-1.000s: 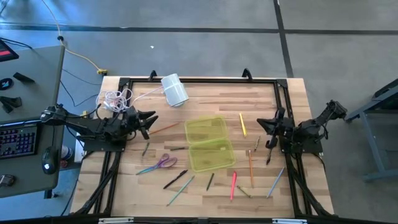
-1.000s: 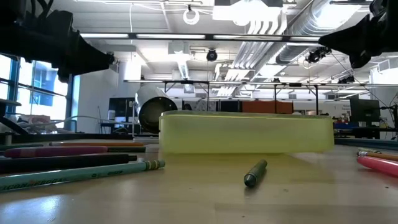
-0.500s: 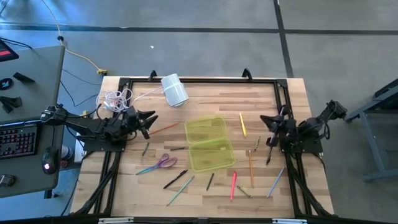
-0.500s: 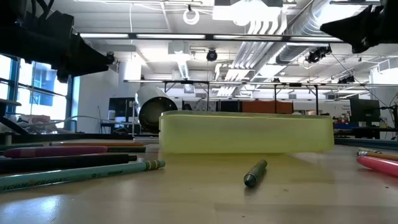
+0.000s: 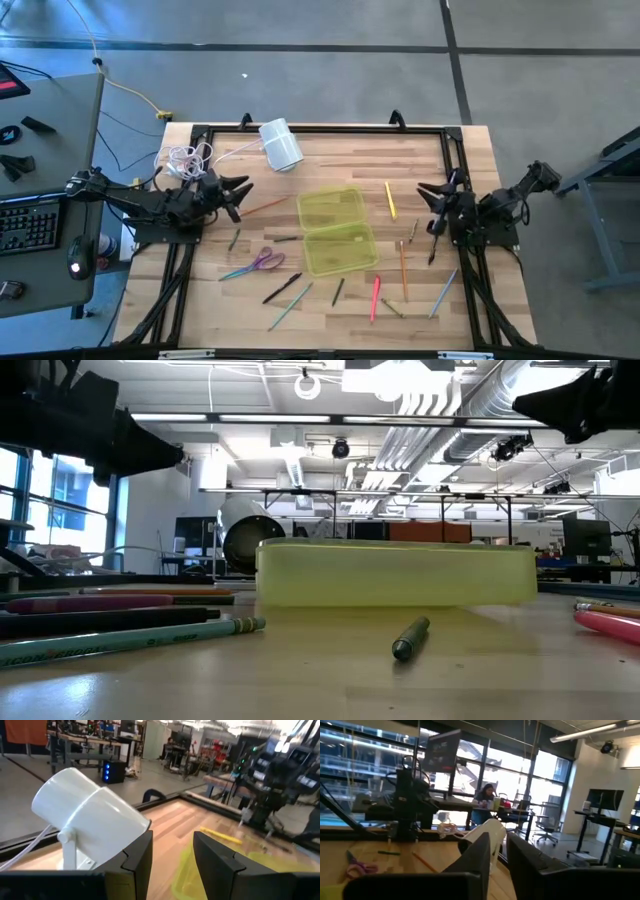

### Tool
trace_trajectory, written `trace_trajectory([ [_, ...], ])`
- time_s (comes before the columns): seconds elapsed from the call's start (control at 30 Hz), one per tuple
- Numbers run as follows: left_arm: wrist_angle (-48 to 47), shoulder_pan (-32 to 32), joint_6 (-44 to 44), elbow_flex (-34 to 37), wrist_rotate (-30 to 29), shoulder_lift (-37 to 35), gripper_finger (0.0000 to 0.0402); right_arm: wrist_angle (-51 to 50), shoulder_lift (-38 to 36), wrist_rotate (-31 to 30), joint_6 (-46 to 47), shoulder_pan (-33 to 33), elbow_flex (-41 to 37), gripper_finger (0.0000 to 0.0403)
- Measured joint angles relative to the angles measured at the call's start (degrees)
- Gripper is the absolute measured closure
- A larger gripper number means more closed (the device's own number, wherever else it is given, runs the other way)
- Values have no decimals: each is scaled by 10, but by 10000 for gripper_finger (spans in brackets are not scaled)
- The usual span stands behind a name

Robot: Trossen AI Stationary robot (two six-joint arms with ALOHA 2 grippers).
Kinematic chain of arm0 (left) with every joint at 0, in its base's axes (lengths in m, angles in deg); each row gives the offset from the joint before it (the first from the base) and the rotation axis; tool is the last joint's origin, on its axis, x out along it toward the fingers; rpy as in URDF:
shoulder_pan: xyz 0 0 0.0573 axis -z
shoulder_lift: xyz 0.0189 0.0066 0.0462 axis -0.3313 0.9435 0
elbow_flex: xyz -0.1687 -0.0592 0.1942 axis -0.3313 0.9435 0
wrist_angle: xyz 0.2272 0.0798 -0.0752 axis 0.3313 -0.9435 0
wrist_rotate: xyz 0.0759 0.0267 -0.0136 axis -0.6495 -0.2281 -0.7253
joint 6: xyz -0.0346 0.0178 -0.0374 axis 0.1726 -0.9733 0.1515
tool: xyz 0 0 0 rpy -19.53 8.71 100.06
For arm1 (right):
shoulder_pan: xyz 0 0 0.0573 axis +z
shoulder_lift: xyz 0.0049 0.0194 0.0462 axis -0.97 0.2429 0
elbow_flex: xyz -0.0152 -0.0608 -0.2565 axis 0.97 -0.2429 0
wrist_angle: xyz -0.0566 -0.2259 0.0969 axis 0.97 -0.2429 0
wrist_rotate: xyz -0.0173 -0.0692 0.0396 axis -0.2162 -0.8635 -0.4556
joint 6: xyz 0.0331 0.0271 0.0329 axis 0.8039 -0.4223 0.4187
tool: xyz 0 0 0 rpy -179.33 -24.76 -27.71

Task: Pick & place school supplies into a supply box
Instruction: Put the yellow pen into the supply box

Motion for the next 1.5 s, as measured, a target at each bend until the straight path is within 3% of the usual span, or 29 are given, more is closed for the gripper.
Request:
trace_trajectory([
  [0.23,56,0,-34,0,-1,0,224,7,69,46,85,-59,1,276],
  [0.37,109,0,-66,0,-13,0,224,-16,146,7,145,-102,20,259],
  [0.5,161,0,-106,0,-6,0,224,-108,245,20,265,-145,68,256],
  [0.7,176,0,-120,0,-6,0,224,-295,421,108,461,-211,179,257],
  [0.93,176,0,-116,0,-7,0,224,-580,614,306,627,-281,344,258],
  [1.03,175,0,-116,0,-9,0,224,-656,679,322,683,-301,399,258],
  [1.4,169,0,-116,-1,-6,0,225,-684,831,363,701,-357,446,258],
  [1.5,114,0,-119,-34,-6,1,225,-681,846,381,692,-370,446,258],
])
